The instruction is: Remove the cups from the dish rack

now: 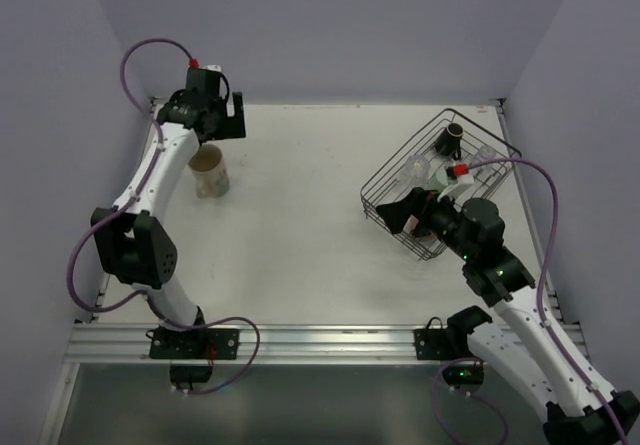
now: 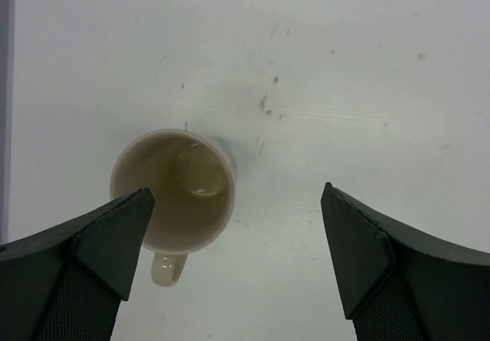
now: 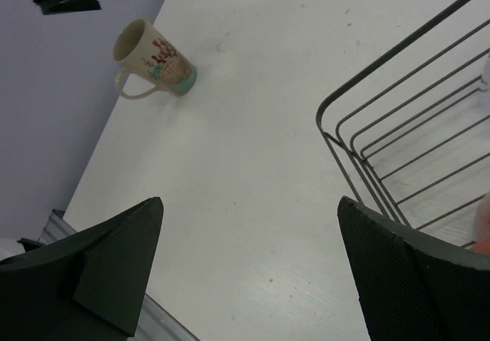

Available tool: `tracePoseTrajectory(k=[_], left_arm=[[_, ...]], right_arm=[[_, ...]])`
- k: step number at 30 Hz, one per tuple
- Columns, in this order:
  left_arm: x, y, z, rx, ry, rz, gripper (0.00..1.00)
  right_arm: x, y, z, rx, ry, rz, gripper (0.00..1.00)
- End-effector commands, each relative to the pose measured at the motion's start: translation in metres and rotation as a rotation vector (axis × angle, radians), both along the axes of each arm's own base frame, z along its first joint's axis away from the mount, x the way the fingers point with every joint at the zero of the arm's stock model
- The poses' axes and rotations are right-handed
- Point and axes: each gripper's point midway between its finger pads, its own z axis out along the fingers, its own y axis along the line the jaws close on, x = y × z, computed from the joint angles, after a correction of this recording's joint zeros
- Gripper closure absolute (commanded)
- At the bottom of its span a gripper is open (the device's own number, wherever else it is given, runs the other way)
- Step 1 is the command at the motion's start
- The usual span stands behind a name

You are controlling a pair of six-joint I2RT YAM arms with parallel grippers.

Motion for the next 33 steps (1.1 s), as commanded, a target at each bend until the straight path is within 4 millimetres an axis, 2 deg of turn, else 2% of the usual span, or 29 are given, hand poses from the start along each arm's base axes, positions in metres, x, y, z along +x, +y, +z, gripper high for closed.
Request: tracePoseTrajectory(k=[1, 2, 3, 4, 5, 6, 7, 8, 9, 10, 11, 13, 14, 15, 16, 19, 21, 26, 33], left_arm=[[0.009, -0.026, 0.090, -0.164, -0.294, -0.090, 0.00], [-0.001, -0.032, 0.117, -0.203, -0.363, -0.118, 0.00], [-0.005, -0.042, 0.125, -0.251, -0.404, -0.148, 0.00], [-0.013, -0.060, 0.133, -0.318, -0.420, -0.224, 0.00], [-0.030, -0.068, 0.154, -0.356, -0.474, -0.267, 0.00], [-0.043, -0.087, 0.160, -0.398, -0.491, -0.325, 0.00], [-0.052, -0.102, 0.148, -0.429, -0.484, -0.382, 0.00], [-0.071, -0.111, 0.162, -0.447, -0.526, -0.421, 0.00], [-0.088, -0.133, 0.160, -0.471, -0.527, -0.493, 0.00], [-0.099, -0.146, 0.161, -0.494, -0.540, -0.549, 0.00], [-0.117, -0.152, 0.145, -0.511, -0.520, -0.585, 0.00], [-0.142, -0.173, 0.136, -0.570, -0.521, -0.694, 0.00], [-0.157, -0.173, 0.111, -0.585, -0.486, -0.714, 0.00], [-0.165, -0.177, 0.108, -0.607, -0.494, -0.743, 0.00], [-0.179, -0.176, 0.090, -0.623, -0.468, -0.766, 0.00], [-0.192, -0.173, 0.075, -0.613, -0.466, -0.795, 0.00], [-0.199, -0.168, 0.072, -0.593, -0.486, -0.809, 0.00], [-0.211, -0.170, 0.086, -0.596, -0.526, -0.871, 0.00], [-0.219, -0.175, 0.079, -0.606, -0.520, -0.913, 0.00]], right_arm=[[0.007, -0.018, 0.021, -0.037, -0.056, -0.103, 0.01], [0.011, -0.029, 0.015, -0.065, -0.043, -0.160, 0.01], [0.012, -0.033, 0.012, -0.084, -0.039, -0.182, 0.01], [0.015, -0.040, 0.007, -0.108, -0.024, -0.220, 0.02], [0.015, -0.047, -0.002, -0.140, 0.004, -0.253, 0.03], [0.019, -0.060, -0.008, -0.175, 0.014, -0.322, 0.03], [0.021, -0.067, -0.013, -0.195, 0.025, -0.356, 0.06], [0.021, -0.072, -0.020, -0.213, 0.046, -0.385, 0.09], [0.023, -0.079, -0.024, -0.226, 0.057, -0.426, 0.09], [0.025, -0.082, -0.028, -0.238, 0.069, -0.447, 0.10], [0.026, -0.086, -0.036, -0.265, 0.095, -0.468, 0.11], [0.031, -0.097, -0.041, -0.306, 0.115, -0.532, 0.12], [0.034, -0.100, -0.046, -0.337, 0.142, -0.552, 0.12], [0.035, -0.103, -0.048, -0.346, 0.157, -0.573, 0.12], [0.036, -0.108, -0.047, -0.364, 0.170, -0.602, 0.12], [0.041, -0.113, -0.056, -0.403, 0.202, -0.639, 0.11], [0.044, -0.118, -0.060, -0.438, 0.226, -0.674, 0.09], [0.053, -0.121, -0.064, -0.477, 0.260, -0.716, 0.09], [0.069, -0.111, -0.087, -0.494, 0.318, -0.704, 0.07]])
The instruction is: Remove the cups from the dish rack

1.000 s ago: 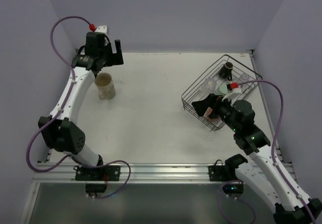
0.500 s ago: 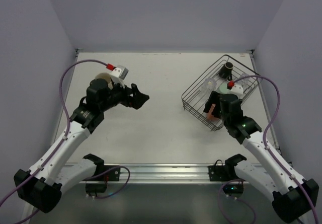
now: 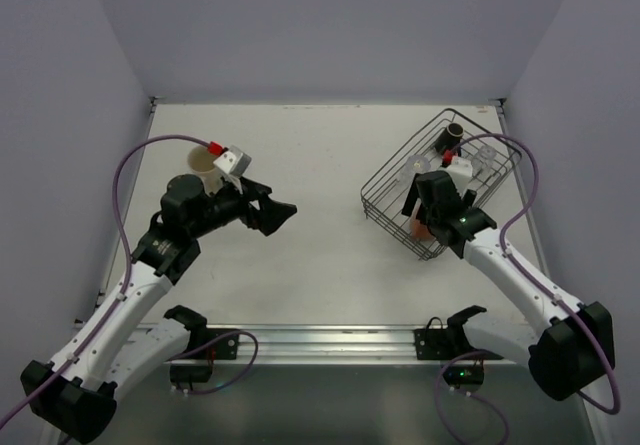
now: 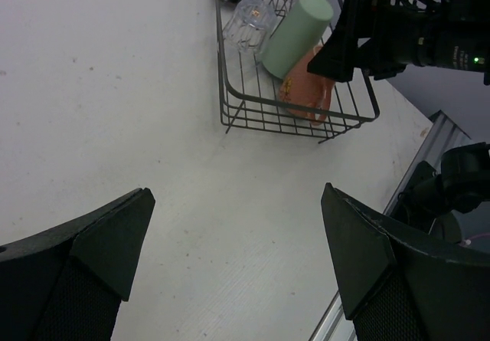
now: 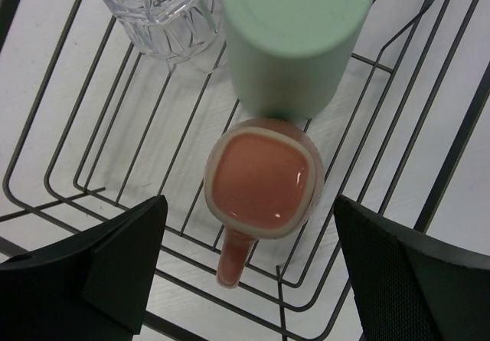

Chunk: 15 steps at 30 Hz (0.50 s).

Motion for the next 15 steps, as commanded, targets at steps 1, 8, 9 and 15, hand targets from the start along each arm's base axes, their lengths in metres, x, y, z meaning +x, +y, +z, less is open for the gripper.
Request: tracePoseTrajectory(k=[1, 8, 9, 15], left_arm=[[-0.007, -0.009, 0.010, -0.015, -0.065, -0.066, 0.00], [-0.008, -0.010, 0.006, -0.013, -0.054, -0.075, 0.00], [-0.008, -0.011, 0.006, -0.012, -0.054, -0.081, 0.00], [-0.007, -0.012, 0.003, -0.011, -0.042, -0.082, 0.00]], right_arm=[[0.017, 0.002, 0.008, 0.009, -0.036, -0.045, 0.07], [0.028, 0.000, -0.004, -0.027, -0.027, -0.066, 0.10], [0.029, -0.001, -0.004, -0.031, -0.027, -0.072, 0.10], [0.033, -0.011, -0.012, -0.049, -0.026, -0.102, 0.10]])
